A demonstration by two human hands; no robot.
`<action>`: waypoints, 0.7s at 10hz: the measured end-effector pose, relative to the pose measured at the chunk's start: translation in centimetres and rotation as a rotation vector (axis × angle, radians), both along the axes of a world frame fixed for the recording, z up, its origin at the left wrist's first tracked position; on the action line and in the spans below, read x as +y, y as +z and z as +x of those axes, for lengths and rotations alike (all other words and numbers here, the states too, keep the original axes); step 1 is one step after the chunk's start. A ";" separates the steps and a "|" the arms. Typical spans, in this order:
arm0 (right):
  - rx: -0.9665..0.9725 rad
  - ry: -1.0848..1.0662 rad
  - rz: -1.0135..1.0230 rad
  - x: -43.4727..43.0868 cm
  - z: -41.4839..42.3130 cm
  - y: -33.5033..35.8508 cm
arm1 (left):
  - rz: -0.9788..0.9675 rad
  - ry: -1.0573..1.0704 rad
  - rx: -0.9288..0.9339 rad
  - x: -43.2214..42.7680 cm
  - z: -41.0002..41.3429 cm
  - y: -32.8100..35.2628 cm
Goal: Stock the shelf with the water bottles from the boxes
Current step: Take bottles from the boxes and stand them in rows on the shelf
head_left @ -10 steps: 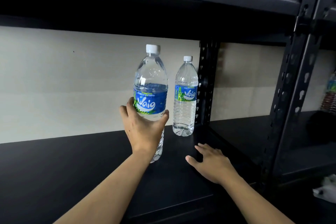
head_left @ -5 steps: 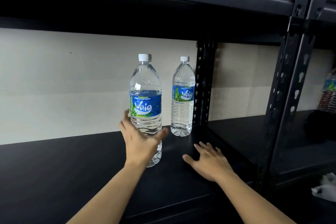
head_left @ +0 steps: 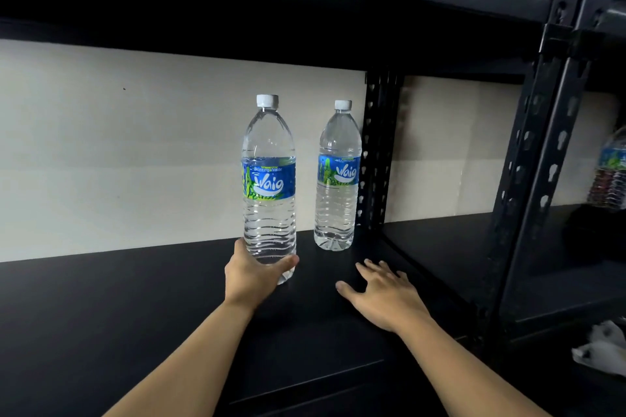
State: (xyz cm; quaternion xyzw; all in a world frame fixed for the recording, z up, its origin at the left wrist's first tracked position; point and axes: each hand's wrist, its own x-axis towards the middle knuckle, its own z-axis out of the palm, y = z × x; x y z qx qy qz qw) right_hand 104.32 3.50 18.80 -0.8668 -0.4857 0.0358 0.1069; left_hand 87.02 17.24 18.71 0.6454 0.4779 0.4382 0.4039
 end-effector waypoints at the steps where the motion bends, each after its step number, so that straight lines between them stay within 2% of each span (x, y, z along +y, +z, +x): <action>1: 0.000 0.004 0.004 0.0 0.0 0.1 | -0.033 0.015 0.014 1.6 1.1 0.8; 3: 0.016 0.004 0.012 0.0 -0.1 0.2 | -0.016 0.023 0.097 3.1 1.7 0.7; 5: 0.031 -0.001 0.016 -0.1 -0.2 0.3 | -0.008 -0.022 0.017 3.4 0.1 0.1; 7: 0.033 -0.004 0.004 -0.2 -0.3 0.5 | 0.052 0.026 0.159 3.7 1.2 -0.5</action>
